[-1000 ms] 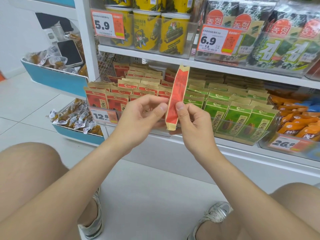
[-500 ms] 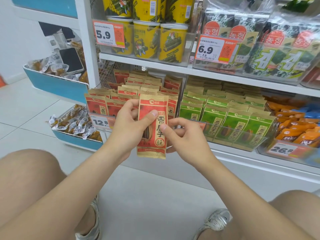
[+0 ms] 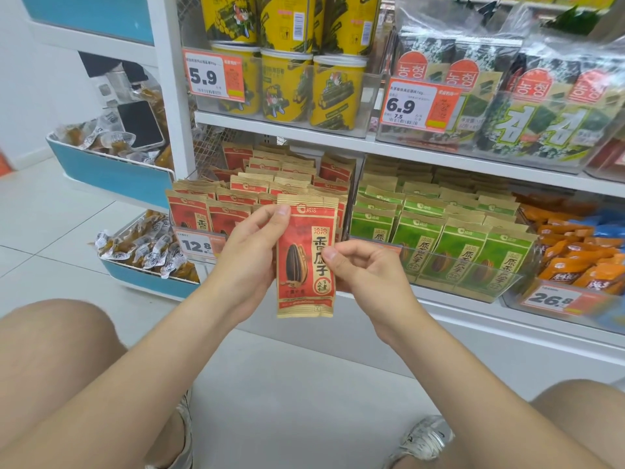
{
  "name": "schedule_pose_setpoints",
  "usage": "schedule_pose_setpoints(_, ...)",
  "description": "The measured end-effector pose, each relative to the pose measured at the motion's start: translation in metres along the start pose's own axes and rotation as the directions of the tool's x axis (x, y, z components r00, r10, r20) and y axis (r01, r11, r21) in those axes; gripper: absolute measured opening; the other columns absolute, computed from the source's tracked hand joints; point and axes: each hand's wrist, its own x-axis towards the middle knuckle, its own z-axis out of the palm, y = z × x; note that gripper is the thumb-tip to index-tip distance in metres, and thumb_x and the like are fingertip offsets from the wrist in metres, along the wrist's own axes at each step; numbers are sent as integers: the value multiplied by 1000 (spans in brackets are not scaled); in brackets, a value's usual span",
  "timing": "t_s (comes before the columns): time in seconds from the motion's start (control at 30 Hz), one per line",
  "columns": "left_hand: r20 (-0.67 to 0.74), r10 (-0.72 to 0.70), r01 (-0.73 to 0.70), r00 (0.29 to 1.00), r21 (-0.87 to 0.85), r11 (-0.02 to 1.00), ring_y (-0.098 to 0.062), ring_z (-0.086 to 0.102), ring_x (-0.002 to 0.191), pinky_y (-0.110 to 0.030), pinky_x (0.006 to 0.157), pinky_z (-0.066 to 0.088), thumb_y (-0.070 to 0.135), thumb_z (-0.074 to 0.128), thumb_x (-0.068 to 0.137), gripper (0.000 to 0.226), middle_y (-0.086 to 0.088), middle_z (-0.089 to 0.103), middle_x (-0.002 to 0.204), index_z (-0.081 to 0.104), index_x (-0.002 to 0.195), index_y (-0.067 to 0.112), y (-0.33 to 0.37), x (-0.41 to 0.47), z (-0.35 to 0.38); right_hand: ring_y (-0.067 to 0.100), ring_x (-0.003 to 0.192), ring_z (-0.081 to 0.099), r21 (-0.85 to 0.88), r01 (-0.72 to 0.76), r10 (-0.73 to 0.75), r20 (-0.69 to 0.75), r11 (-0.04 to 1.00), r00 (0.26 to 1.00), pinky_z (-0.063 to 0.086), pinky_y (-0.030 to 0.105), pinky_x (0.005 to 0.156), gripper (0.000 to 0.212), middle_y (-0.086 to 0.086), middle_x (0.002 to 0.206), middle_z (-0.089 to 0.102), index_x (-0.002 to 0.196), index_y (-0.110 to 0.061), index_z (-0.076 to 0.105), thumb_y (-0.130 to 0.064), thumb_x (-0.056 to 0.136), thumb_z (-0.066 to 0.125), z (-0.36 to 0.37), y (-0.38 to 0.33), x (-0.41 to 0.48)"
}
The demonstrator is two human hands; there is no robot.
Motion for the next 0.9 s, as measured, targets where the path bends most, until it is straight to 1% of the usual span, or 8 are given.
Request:
schedule_pose_setpoints(0.1,79,-17,23,997,-78,997,-38,69,127,-62,112,51,39,45,114,42,-17,74,133,63,142,13,1,0,0,23,77,77,-123,126,-134,-58,984,989,63,37,70,11,13,90,82,99,-6,78,-15,102,72,-1,0,3)
schedule_pose_setpoints(0.2,48,-18,23,999,-102,995,-38,72,122,-61,108,55,40,45,114,44,-19,75,129,62,141,10,0,0,1,24,81,78,-340,256,-304,-97,905,948,64,46,74,14,1,87,81,98,-17,78,-21,106,68,1,-1,4)
schedule_pose_setpoints(0.33,-51,44,-45,998,-3,999,-29,79,97,-52,91,63,32,54,111,31,-15,80,111,68,121,6,-1,-1,1,3,86,71,-577,366,-472,-37,730,881,56,24,72,18,-16,93,73,123,-27,61,-25,106,67,8,-1,-3)
schedule_pose_setpoints(0.43,-46,125,-119,991,114,986,-28,79,90,-50,86,64,27,62,107,23,-17,81,104,74,111,8,-5,-5,4,9,101,72,-539,414,-486,11,733,874,61,37,85,27,-15,112,69,123,-32,54,-26,103,71,10,2,-5)
schedule_pose_setpoints(0.5,-9,136,-135,991,85,987,-27,76,89,-48,85,65,27,70,99,22,-20,80,103,77,108,9,-9,-8,8,15,98,75,-443,363,-403,5,820,915,62,47,84,24,-13,113,72,118,-31,58,-34,100,74,12,1,-7)
schedule_pose_setpoints(0.67,75,72,-71,995,-26,997,-24,76,98,-34,84,63,33,79,83,44,-18,79,113,76,118,5,-8,-7,5,21,98,77,-216,313,-303,79,925,950,64,47,89,38,-6,112,76,120,-18,60,-36,94,81,6,-9,-10)
schedule_pose_setpoints(0.8,154,26,-9,988,-114,993,-27,76,100,-31,82,62,33,81,77,57,-21,77,121,73,122,0,-4,-5,0,16,84,72,-203,344,-308,186,917,933,58,32,74,26,-7,93,72,111,-15,57,-33,100,72,6,-9,-12)
schedule_pose_setpoints(0.9,162,32,-16,986,-99,995,-23,75,98,-29,82,61,32,83,73,49,-17,78,112,77,113,4,-5,-5,0,24,73,68,-283,391,-324,254,876,911,57,46,67,19,2,82,67,107,-21,52,-37,108,62,6,-4,-11)
